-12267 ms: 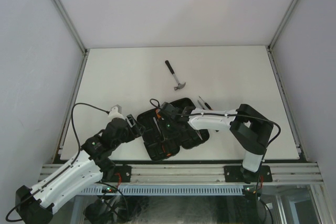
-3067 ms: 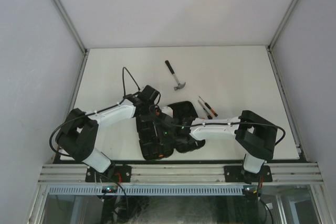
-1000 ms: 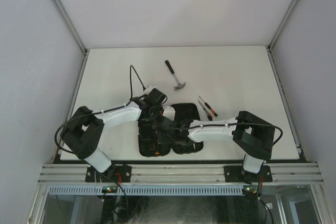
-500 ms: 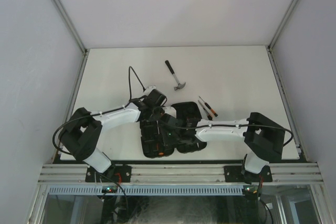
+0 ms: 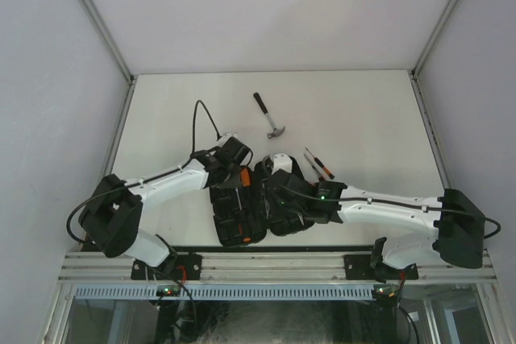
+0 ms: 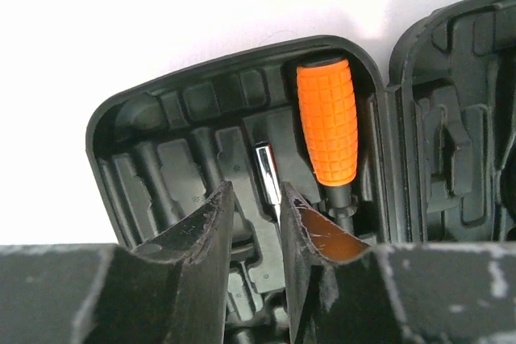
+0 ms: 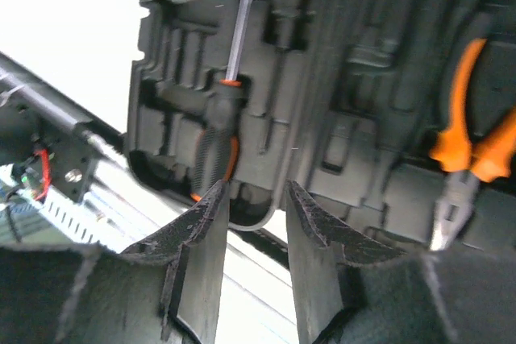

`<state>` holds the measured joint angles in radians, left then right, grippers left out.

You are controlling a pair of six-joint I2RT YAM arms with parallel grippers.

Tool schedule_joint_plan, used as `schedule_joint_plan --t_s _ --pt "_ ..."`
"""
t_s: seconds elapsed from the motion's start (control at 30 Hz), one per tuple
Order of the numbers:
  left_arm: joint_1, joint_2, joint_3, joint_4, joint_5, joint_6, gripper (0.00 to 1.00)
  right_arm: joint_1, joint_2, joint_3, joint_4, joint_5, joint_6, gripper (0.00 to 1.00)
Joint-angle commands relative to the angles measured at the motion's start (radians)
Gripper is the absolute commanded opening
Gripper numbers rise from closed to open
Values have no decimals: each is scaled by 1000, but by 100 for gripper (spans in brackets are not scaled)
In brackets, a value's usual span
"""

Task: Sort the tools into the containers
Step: Place the screwdriver in the storage box.

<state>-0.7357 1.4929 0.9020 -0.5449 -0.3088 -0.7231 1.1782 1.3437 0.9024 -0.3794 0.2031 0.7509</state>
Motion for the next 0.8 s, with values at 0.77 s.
schedule_joint_plan --t_s 0.77 --pt "-2 -455 -36 -208 -110 91 38 -104 145 -119 171 -163 33 33"
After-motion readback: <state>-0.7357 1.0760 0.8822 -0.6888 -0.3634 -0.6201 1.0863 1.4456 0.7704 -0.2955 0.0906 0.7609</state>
